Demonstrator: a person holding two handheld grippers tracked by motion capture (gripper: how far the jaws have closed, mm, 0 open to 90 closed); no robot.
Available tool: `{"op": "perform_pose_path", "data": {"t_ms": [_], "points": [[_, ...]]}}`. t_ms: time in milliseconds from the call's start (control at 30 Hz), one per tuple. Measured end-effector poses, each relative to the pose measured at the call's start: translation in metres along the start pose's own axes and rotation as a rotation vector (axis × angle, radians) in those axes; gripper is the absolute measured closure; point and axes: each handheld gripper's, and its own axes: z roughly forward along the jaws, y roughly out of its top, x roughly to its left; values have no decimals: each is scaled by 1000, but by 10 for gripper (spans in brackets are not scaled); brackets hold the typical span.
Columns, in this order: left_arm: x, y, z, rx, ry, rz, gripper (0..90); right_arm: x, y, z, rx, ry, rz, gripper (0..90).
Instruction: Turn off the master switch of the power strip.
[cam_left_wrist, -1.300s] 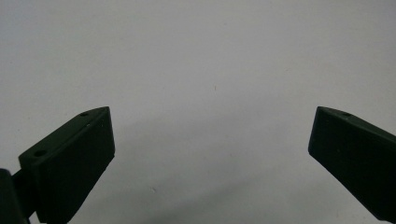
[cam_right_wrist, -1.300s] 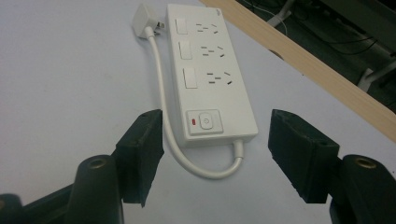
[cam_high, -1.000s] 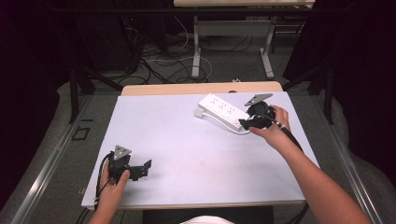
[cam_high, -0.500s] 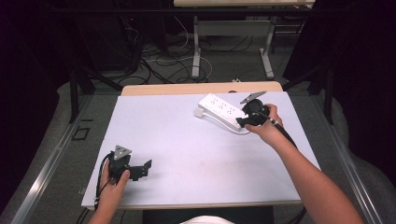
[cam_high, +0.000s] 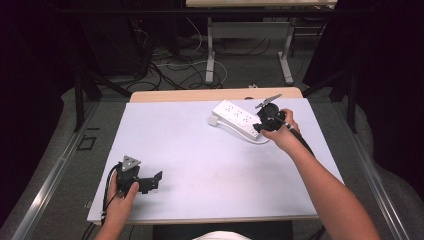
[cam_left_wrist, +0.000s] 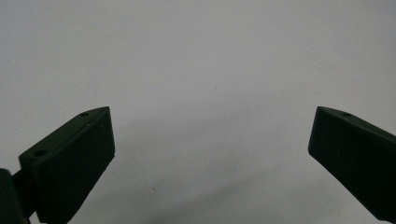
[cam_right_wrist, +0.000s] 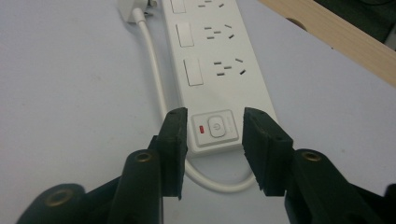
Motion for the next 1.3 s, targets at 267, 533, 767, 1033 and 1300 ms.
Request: {"op": "perform_pose_path", "data": {"t_ms": [267, 533, 767, 1033, 1300], "points": [[-1, 0, 1, -1, -1, -6, 8, -6, 2, 5, 19, 8, 12, 821], [-1, 0, 1, 6, -2, -5, 8, -10, 3, 14, 52, 32, 8, 900], [-1, 0, 2, 11, -3, 7, 8, -10, 2, 29, 87, 49, 25, 900], [-1, -1, 1, 0, 0, -6, 8, -10, 2, 40, 104, 53, 25, 900], [-1, -1, 1, 0, 1, -12, 8, -11, 1, 51, 103, 58, 9, 900]]}}
